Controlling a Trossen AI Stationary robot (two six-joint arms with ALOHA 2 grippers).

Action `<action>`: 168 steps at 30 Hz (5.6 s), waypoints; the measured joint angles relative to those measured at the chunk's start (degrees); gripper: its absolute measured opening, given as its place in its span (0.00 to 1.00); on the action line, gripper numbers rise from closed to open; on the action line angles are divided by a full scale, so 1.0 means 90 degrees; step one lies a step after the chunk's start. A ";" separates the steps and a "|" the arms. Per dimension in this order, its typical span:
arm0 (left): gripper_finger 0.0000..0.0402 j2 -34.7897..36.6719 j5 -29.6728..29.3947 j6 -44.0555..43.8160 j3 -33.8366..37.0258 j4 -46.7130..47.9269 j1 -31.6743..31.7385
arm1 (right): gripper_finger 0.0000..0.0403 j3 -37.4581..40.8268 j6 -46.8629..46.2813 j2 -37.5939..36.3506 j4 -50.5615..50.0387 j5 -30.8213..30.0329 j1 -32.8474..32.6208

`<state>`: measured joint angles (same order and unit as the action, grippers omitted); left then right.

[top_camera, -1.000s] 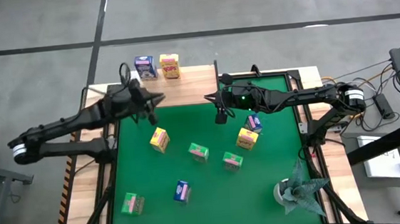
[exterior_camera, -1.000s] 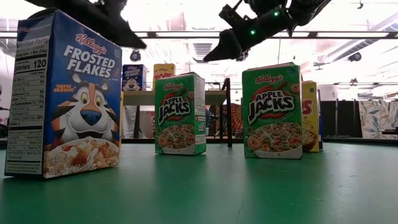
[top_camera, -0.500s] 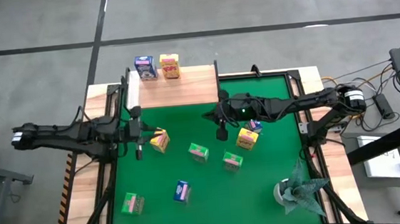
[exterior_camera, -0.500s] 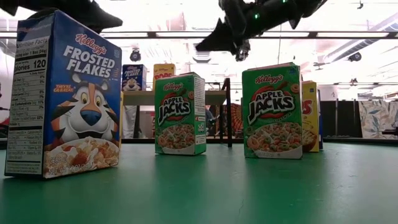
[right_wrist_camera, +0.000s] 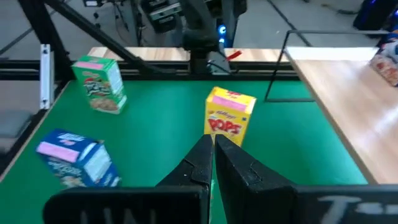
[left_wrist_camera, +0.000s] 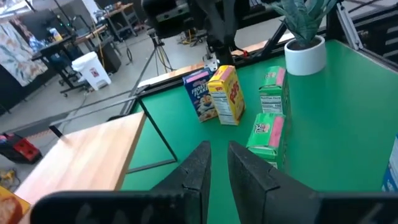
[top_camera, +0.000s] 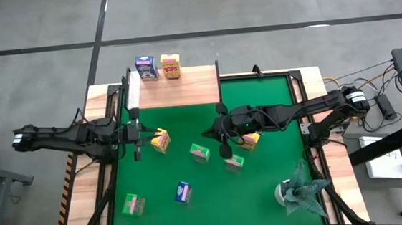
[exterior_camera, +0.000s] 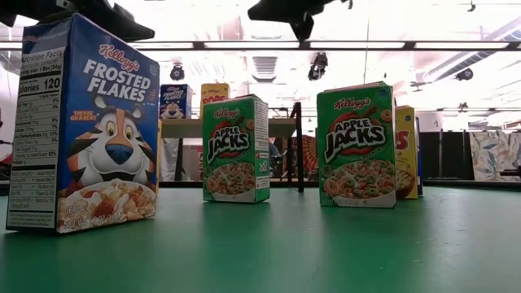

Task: Stack cereal on shelf
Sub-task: Adjust the yellow cereal box on the shelf

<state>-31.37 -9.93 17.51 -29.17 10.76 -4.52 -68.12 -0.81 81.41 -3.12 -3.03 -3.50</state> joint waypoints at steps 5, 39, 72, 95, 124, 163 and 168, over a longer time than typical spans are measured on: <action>0.09 0.0097 -0.0002 0.0322 0.0000 0.0038 0.0001 | 0.02 -0.0221 -0.0003 0.0000 -0.0271 -0.0065 0.0041; 0.09 0.0890 -0.2849 0.1279 0.0211 -0.0913 0.0004 | 0.02 -0.2604 0.1430 0.2902 0.1066 -0.0660 0.2422; 0.09 0.0871 -0.2841 0.1286 0.0214 -0.0908 0.0008 | 0.02 -0.3424 0.1685 0.3946 0.0717 -0.1827 0.2852; 0.09 0.0859 -0.2837 0.1320 0.0215 -0.0911 0.0008 | 0.02 -0.3558 0.1218 0.4002 0.1302 -0.0682 0.2582; 0.09 0.0871 -0.2834 0.1341 0.0216 -0.0883 0.0011 | 0.02 -0.5556 0.1942 0.4983 -0.0498 -0.1061 0.2473; 0.09 0.0871 -0.2837 0.1383 0.0216 -0.0903 0.0016 | 0.02 -0.5532 0.2095 0.5338 0.0202 -0.1523 0.2692; 0.09 0.0871 -0.2837 0.1439 0.0216 -0.0903 0.0016 | 0.02 -0.5605 0.2015 0.5338 0.0286 -0.1521 0.2685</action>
<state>-23.53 -35.46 30.46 -27.22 2.63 -4.38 -118.56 17.33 129.45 -0.54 -16.71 20.67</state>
